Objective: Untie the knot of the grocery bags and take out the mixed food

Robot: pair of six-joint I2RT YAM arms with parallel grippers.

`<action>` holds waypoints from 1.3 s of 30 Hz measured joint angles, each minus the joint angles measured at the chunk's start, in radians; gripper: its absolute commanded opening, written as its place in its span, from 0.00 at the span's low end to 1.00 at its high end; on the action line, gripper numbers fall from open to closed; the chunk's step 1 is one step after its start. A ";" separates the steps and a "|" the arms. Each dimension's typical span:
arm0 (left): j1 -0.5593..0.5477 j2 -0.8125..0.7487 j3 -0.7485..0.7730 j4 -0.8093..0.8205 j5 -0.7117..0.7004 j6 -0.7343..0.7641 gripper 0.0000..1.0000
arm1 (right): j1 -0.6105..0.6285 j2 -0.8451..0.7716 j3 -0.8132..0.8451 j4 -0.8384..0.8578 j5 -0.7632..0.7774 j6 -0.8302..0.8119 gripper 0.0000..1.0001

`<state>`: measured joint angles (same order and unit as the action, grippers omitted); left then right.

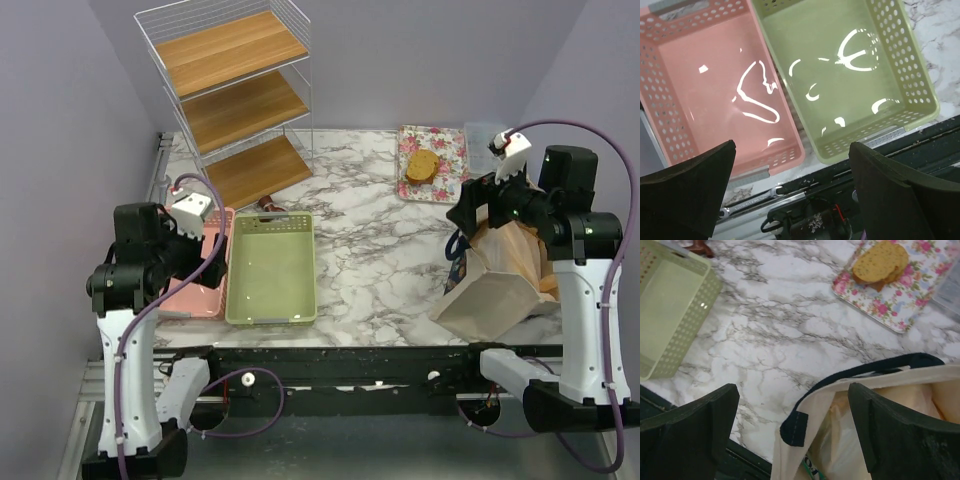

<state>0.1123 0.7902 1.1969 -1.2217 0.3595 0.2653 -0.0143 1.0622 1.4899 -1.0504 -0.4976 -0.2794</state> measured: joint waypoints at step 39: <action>-0.872 0.825 0.621 0.537 0.105 -0.299 0.99 | -0.046 0.030 -0.085 -0.209 0.761 0.308 1.00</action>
<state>-0.7593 1.6154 1.8175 -0.6846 0.4648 -0.0338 -0.0601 1.0924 1.4052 -1.2591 0.2630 0.0284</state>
